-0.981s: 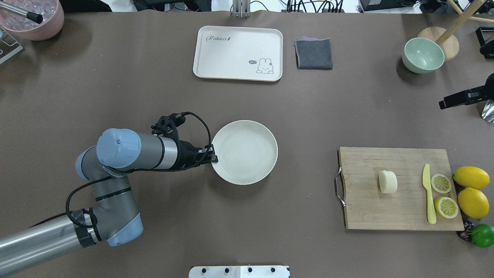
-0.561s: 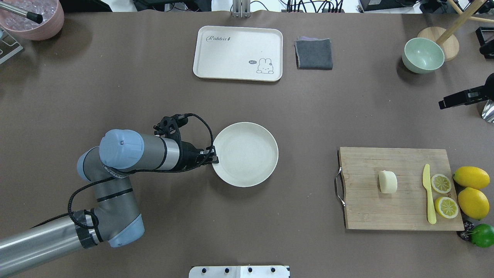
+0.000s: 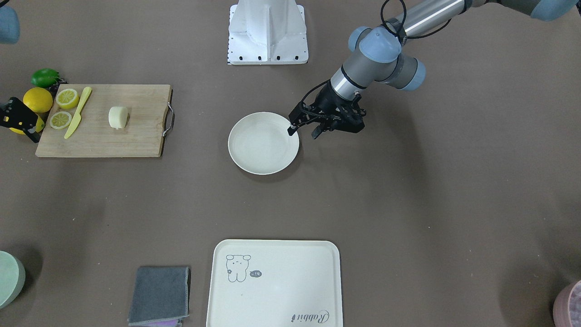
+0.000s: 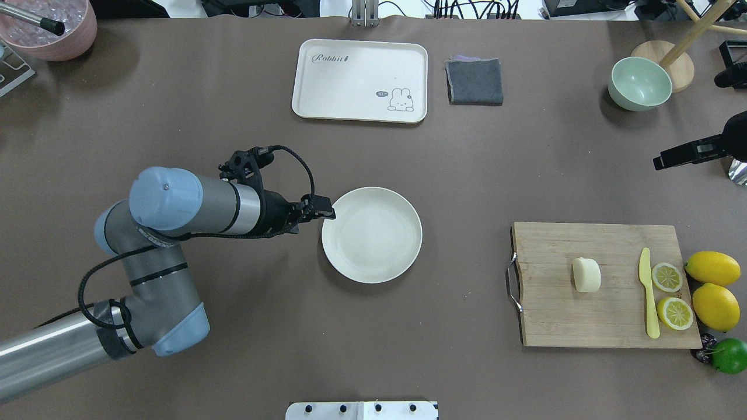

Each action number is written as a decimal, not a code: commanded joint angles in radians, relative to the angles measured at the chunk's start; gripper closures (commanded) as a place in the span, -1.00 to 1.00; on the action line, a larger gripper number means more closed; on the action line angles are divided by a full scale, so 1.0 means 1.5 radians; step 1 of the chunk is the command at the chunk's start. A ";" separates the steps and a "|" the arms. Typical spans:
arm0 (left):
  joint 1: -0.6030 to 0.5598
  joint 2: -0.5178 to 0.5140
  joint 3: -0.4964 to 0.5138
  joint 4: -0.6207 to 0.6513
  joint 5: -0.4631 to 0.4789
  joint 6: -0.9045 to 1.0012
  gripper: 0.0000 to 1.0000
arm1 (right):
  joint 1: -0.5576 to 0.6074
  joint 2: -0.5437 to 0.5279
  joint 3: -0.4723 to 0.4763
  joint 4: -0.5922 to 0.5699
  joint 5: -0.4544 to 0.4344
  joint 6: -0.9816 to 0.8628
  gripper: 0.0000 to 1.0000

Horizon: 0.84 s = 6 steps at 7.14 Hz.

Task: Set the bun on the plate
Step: 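Withdraw the left gripper from the plate while the right gripper moves toward the cutting board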

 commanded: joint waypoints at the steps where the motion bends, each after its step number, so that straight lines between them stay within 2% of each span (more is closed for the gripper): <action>1: -0.127 0.002 -0.053 0.105 -0.143 0.095 -0.96 | -0.041 0.000 0.022 0.000 -0.004 0.061 -1.00; 2: -0.186 0.030 -0.055 0.131 -0.184 0.146 -0.96 | -0.070 0.000 0.034 0.000 -0.016 0.107 -1.00; 4: -0.300 0.097 -0.051 0.177 -0.273 0.334 -0.96 | -0.130 -0.001 0.057 -0.002 -0.052 0.177 -1.00; 6: -0.411 0.138 -0.052 0.348 -0.310 0.604 -0.96 | -0.205 -0.001 0.057 -0.003 -0.110 0.269 -0.99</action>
